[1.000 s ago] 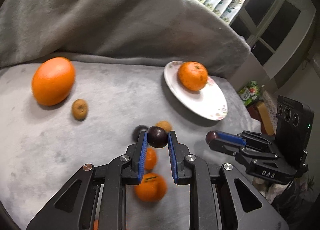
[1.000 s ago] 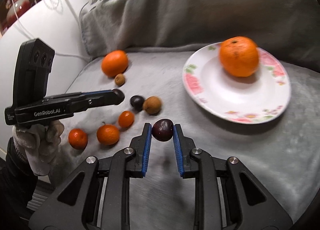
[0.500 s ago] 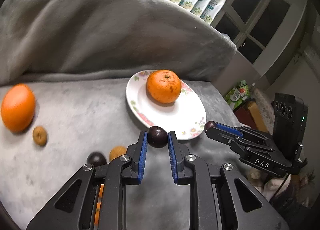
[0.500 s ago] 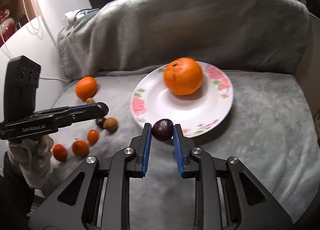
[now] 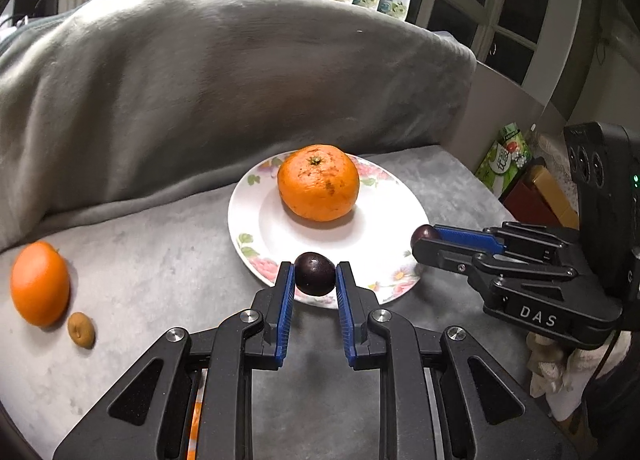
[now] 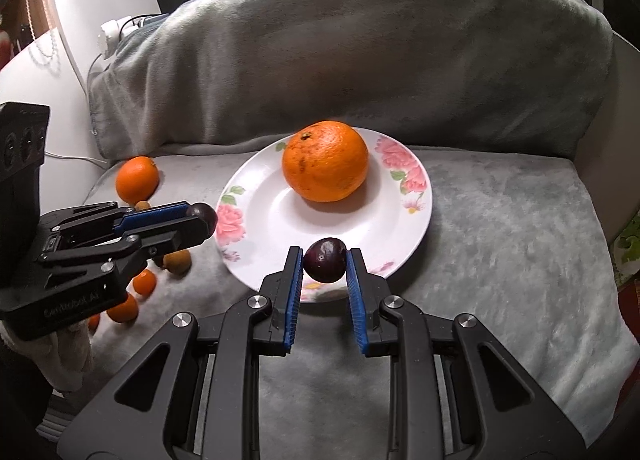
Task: Organize fruits
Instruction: 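Lower the left gripper's plum onto the plate while the right gripper places its plum, then move both grippers back toward the tangerine and the small kumquat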
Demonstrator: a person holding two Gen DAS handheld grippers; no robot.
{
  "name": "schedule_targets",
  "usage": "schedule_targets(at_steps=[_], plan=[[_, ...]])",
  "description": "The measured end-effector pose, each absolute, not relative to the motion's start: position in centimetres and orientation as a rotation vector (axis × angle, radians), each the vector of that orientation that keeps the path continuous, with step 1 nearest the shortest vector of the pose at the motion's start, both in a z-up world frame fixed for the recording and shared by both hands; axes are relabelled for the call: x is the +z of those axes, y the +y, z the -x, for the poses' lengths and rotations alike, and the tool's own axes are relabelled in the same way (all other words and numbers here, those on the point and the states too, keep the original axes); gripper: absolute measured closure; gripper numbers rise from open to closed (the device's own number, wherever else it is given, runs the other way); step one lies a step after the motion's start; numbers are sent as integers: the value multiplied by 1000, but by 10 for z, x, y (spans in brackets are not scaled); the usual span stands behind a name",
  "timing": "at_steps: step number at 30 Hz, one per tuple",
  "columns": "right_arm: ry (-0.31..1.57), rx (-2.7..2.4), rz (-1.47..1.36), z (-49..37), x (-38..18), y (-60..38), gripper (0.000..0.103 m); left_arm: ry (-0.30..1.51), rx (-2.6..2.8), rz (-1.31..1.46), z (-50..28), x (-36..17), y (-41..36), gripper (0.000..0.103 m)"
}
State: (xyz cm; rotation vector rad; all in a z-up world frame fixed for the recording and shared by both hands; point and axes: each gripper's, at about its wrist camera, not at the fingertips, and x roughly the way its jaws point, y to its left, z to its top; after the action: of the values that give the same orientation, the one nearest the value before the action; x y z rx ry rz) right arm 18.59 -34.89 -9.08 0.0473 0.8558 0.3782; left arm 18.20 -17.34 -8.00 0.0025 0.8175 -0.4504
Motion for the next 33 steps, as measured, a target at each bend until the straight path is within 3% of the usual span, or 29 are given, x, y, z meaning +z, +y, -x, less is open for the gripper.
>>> schedule_targets(at_steps=[11, 13, 14, 15, 16, 18, 21, 24, 33], plan=[[860, 364, -56, -192, -93, -354, 80, 814, -451, 4, -185, -80, -172, 82], [860, 361, -60, -193, -93, -356, 79, 815, -451, 1, -184, -80, -173, 78], [861, 360, -63, -193, -94, -356, 79, 814, -452, -2, -184, -80, -173, 69], [861, 360, -70, -193, -94, -357, 70, 811, -451, -4, -183, -80, -173, 57], [858, 357, -74, -193, -93, -358, 52, 808, -449, -5, -183, -79, -173, 52], [840, 349, -80, -192, -91, -360, 35, 809, -447, -4, -183, -78, -173, 42], [825, 334, -90, -190, -86, -362, 29, 804, -444, -15, -181, -77, -172, 35], [816, 313, -94, -190, -83, -365, 14, 798, -426, -27, -179, -76, -172, 28], [806, 317, -117, -187, -75, -367, 9, 795, -411, -37, -176, -74, -171, 24]])
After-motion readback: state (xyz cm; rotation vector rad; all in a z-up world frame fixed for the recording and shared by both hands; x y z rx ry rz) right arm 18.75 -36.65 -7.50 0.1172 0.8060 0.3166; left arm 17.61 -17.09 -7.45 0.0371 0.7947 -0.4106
